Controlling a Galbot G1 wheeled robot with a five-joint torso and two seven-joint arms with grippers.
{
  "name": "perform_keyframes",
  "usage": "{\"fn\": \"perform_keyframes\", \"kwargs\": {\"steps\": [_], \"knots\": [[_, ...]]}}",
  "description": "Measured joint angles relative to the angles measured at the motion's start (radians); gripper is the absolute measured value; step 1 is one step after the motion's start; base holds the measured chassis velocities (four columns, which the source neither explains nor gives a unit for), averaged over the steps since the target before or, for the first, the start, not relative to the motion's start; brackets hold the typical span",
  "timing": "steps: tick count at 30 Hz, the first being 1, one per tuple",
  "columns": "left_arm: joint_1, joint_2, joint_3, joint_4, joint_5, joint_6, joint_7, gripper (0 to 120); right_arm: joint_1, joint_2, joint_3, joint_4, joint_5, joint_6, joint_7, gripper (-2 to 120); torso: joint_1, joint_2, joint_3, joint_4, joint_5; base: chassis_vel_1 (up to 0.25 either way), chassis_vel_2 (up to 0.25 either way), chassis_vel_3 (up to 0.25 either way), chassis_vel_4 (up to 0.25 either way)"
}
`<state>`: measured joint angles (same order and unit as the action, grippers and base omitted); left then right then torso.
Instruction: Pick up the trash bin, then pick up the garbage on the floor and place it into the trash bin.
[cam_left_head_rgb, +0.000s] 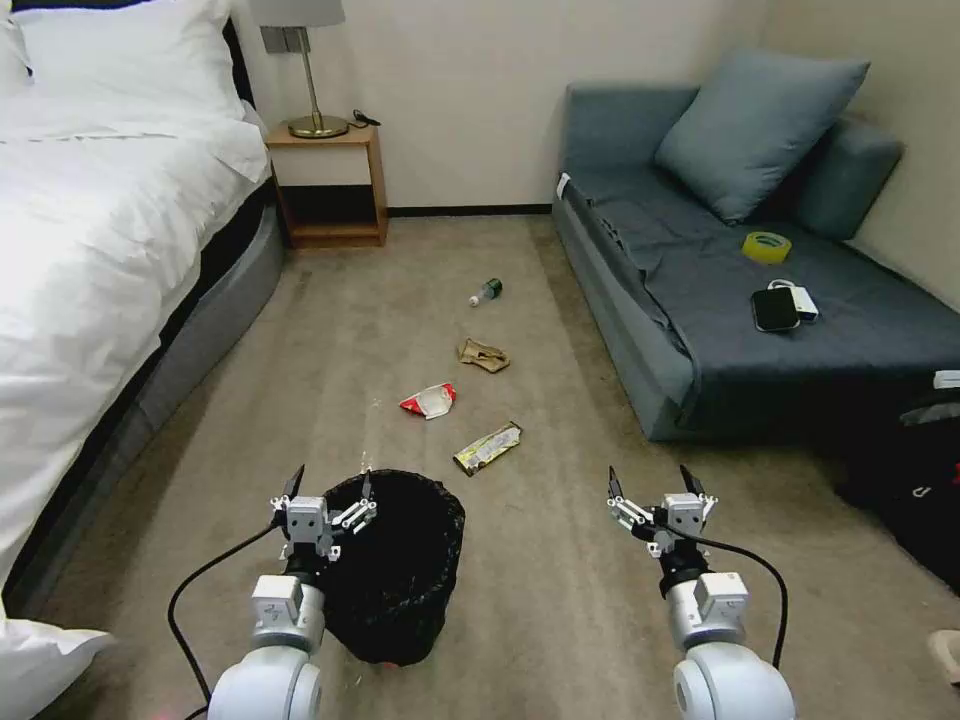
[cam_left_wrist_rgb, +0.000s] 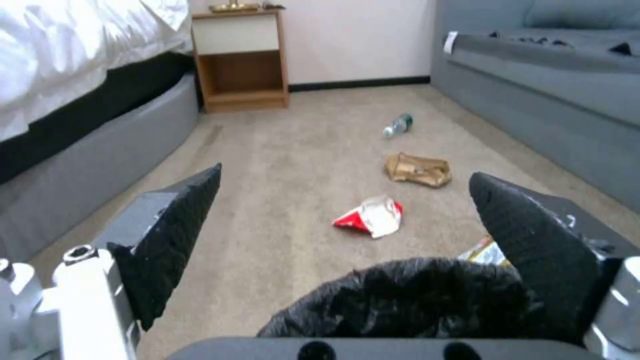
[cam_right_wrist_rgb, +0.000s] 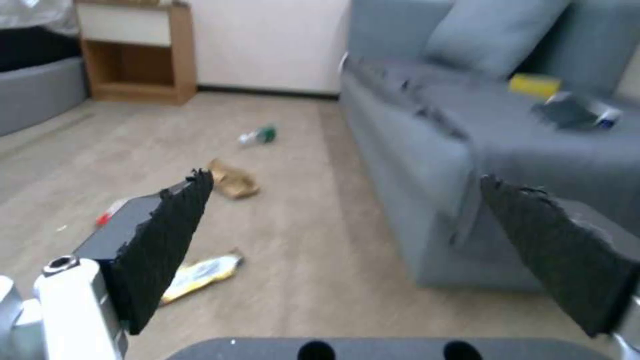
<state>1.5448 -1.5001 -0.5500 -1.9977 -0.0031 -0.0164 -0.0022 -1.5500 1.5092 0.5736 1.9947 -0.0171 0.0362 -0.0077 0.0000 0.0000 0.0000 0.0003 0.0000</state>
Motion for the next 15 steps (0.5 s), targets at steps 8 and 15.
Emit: {"fn": "perform_keyframes", "kwargs": {"steps": [8, 15], "knots": [[-0.082, 0.000, -0.004, 0.036, -0.042, -0.233, -0.058, 100, 0.001, 0.062, 0.144, -0.038, -0.116, 0.230, -0.055, 100, 0.000, 0.000, 0.000, -0.0004, 0.0000, 0.000, 0.000, 0.000, 0.000], [-0.082, -0.007, -0.019, 0.051, -0.080, -0.239, -0.095, 100, 0.009, 0.099, 0.229, -0.075, -0.189, 0.388, -0.115, 100, 0.000, 0.000, 0.000, -0.0005, -0.0003, 0.000, 0.000, 0.000, 0.000]]}}
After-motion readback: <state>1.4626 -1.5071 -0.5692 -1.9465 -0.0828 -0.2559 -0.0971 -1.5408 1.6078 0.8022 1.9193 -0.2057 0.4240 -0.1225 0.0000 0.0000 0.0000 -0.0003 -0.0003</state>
